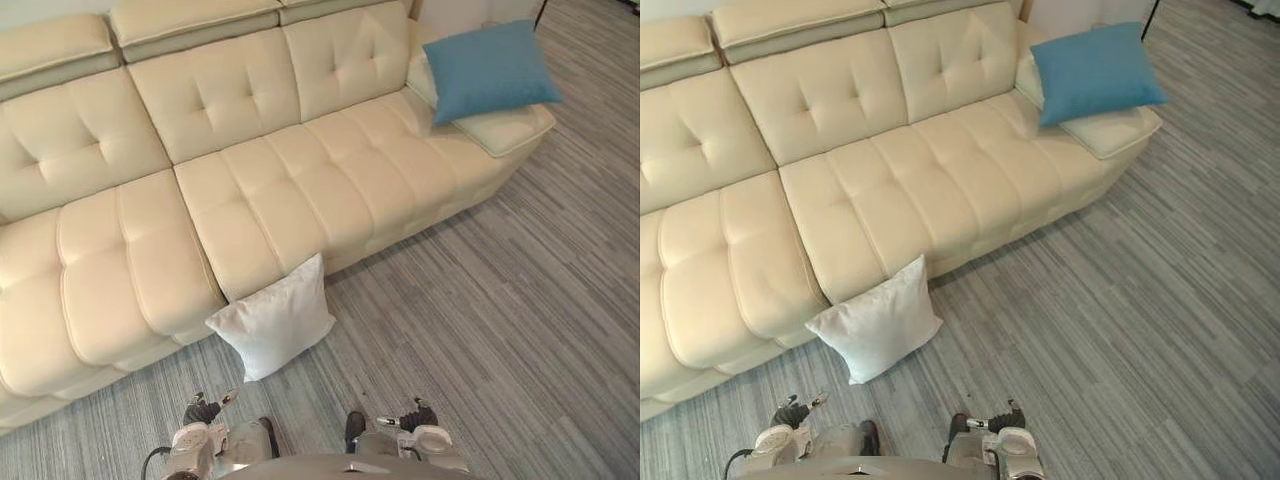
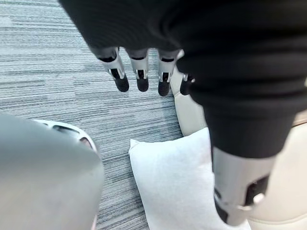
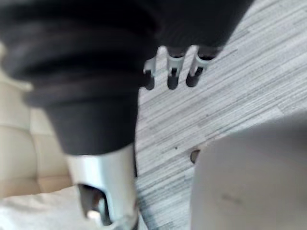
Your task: Pick up cushions and gather them together orderly.
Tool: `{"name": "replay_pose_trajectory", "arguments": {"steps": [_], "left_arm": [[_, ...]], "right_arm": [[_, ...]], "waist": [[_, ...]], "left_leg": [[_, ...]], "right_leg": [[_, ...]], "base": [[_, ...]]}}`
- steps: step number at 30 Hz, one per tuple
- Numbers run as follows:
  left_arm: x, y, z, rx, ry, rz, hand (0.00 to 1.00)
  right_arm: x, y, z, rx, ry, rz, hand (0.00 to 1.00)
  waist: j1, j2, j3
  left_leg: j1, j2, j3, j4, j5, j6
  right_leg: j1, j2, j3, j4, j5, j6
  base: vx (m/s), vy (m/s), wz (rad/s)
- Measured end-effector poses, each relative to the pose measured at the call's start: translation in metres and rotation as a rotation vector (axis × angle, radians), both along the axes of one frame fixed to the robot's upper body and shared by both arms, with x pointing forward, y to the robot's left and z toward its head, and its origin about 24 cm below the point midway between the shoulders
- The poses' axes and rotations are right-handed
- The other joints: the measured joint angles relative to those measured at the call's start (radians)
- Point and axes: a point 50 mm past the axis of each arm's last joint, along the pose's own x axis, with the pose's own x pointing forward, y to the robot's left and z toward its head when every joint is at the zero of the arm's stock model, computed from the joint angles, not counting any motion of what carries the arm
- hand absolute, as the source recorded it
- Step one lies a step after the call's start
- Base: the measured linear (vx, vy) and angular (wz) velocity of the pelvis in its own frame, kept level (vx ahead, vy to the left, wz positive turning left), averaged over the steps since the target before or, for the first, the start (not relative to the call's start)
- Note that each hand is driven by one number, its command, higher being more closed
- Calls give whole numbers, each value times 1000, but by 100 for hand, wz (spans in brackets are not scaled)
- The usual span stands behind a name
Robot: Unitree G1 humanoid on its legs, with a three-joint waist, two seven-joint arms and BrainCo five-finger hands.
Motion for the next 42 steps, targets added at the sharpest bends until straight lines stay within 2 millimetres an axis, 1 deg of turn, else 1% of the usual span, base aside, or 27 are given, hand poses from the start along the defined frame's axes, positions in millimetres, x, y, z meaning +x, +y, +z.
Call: {"name": "replay_pose_trajectory", "arguments": {"steps": [1, 2, 3, 4, 5, 6, 7, 8, 9, 10, 11, 12, 13, 14, 15, 16, 18, 20, 21, 24, 29, 31, 33, 34, 37, 42], "left_arm": [[1, 1, 0, 7, 1, -16, 0], [1, 1, 0, 11, 1, -26, 0], [1, 2, 1, 16, 4, -37, 0], [1, 1, 1, 14, 3, -40, 0], [1, 1, 1, 12, 2, -39, 0], [1, 3, 1, 16, -2, -37, 0], [1, 5, 1, 22, -2, -32, 0], [0, 6, 1, 24, 0, -32, 0], [0, 6, 1, 24, 0, -31, 0], [0, 8, 2, 31, -4, -30, 0], [-1, 10, 2, 37, -1, -28, 0], [-3, 4, 0, 16, 10, -16, 0], [-3, 0, -1, 4, 9, -13, 0], [-2, -6, -1, -6, 3, -16, 0], [1, -6, -1, -7, 2, -16, 0], [2, -7, 0, -8, 0, -16, 0], [8, -13, 1, -26, -18, -10, 0], [9, -14, 1, -32, -23, -4, 0], [10, -15, 2, -33, -25, 0, 0], [11, -14, 3, -34, -35, 6, 0], [13, -14, 4, -32, -45, 4, 0], [14, -13, 5, -30, -52, 4, 0], [15, -13, 5, -30, -54, 4, 0], [13, -14, 4, -32, -47, 4, 0], [12, -13, 3, -31, -39, 3, 0], [8, -12, 2, -29, -28, 4, 0]], "right_arm": [[3, 0, 1, -1, -12, 4, 0], [6, 1, 2, -1, -20, 7, 0], [8, 2, 4, 1, -30, 12, 0], [10, 3, 5, 1, -42, 14, 0], [10, 4, 5, 3, -44, 13, 0], [11, 8, 5, 9, -45, 29, 0], [13, 14, 5, 18, -47, 46, 0], [13, 15, 5, 21, -49, 51, 0], [14, 16, 5, 23, -53, 51, 0], [14, 19, 5, 28, -55, 51, 0], [13, 20, 5, 38, -53, 46, 0], [17, 15, 7, 19, -63, 53, 0], [18, 13, 8, 12, -67, 54, 0], [21, 10, 9, 7, -74, 48, 0], [22, 10, 10, 5, -77, 49, 0], [22, 10, 9, 5, -75, 49, 0], [20, 10, 8, 7, -65, 47, 0], [19, 8, 8, 7, -63, 38, 0], [16, 10, 7, 15, -58, 27, 0], [14, 8, 6, 19, -58, 2, 0], [7, 7, 3, 45, -52, -47, 0], [2, 5, 2, 61, -49, -94, 0], [1, 5, 2, 65, -48, -107, 0], [-1, 4, 1, 65, -46, -110, 0], [-2, 4, 1, 65, -42, -110, 0], [-6, 6, -1, 62, -30, -101, 0]], "waist": [[-6, -3, 0], [-9, -7, 2], [-19, -18, 5], [-25, -24, 11], [-22, -23, 14], [-24, -25, 14], [-26, -36, 11], [-27, -39, 11], [-30, -38, 11], [-34, -51, 9], [-37, -64, 9], [-36, -16, 17], [-36, -2, 16], [-36, 16, 19], [-43, 19, 20], [-44, 18, 20], [-43, 15, 20], [-44, 11, 16], [-44, 9, 11], [-43, 8, 11], [-36, 8, 11], [-29, 2, 6], [-29, 2, 5], [-30, 6, 0], [-25, 3, -5], [-23, -2, -23]], "left_leg": [[9, -9, -3, 4, -3, 5], [18, -14, -7, 1, -3, 5], [43, -24, -22, 0, -9, 15], [82, -26, -43, -5, -20, 21], [106, -25, -49, -15, -22, 21], [135, -22, -61, -34, -24, 23], [148, -14, -69, -39, -24, 22], [153, -9, -76, -40, -26, 19], [157, 3, -87, -40, -34, 5], [162, 4, -102, -26, -55, -27], [165, 0, -110, -18, -64, -37], [162, 36, -121, -2, -82, -50], [155, 46, -126, -2, -81, -49], [159, 52, -143, -16, -76, -51], [159, 52, -160, -18, -59, -56], [159, 52, -168, -19, -50, -59], [157, 57, -189, -16, -31, -75], [146, 59, -203, -15, -16, -78], [132, 62, -204, -13, -11, -87], [97, 74, -209, 16, -8, -91], [29, 101, -170, 171, -4, -93], [1, 109, -133, 197, 16, -84], [-1, 109, -120, 180, 26, -83], [9, 106, -106, 129, 28, -84], [56, 92, -89, 0, 28, -83], [72, 84, -86, -65, 28, -83]], "right_leg": [[-53, -14, -6, 121, -8, 8], [-74, -24, -9, 177, -7, 8], [-92, -47, -30, 278, -5, 5], [-98, -60, -33, 374, 15, -5], [-121, -60, -33, 424, 20, -15], [-146, -58, -43, 471, -41, -30], [-167, -46, -63, 439, -88, -43], [-177, -33, -70, 408, -94, -53], [-191, -9, -79, 345, -94, -62], [-188, 20, -69, 156, -2, -81], [-180, 30, -60, 113, 45, -99], [-156, 62, -76, 106, 50, -104], [-156, 72, -76, 102, 49, -105], [-159, 82, -80, 100, 40, -117], [-158, 79, -88, 106, 29, -123], [-153, 77, -94, 105, 24, -125], [-130, 68, -124, 97, 13, -125], [-117, 58, -146, 81, 10, -124], [-115, 51, -166, 72, 9, -124], [-100, 40, -210, 57, 8, -123], [-47, 25, -249, 34, 5, -122], [-41, 21, -256, -1, 23, -119], [-35, 20, -263, -29, 43, -114], [-31, 23, -272, -58, 64, -113], [-32, 37, -277, -98, 103, -119], [-30, 48, -272, -138, 138, -121]], "base": [[214, 59, 5], [191, 52, 27], [209, 21, 45], [210, -1, 45], [209, -30, 36], [199, -68, 28], [239, -130, 30], [202, -154, 29], [266, -242, 31], [182, -173, 33], [258, -211, 17], [144, -101, 0], [241, -181, -12], [181, -151, 1], [175, -153, 8], [107, -118, 27], [58, -93, 40], [-2, -51, 49], [-22, -40, 52], [-23, -31, 51], [-27, -6, 27], [-49, 16, 16], [-36, 11, 14], [-37, 24, 16], [-38, 43, 6], [-45, 29, -5]]}}
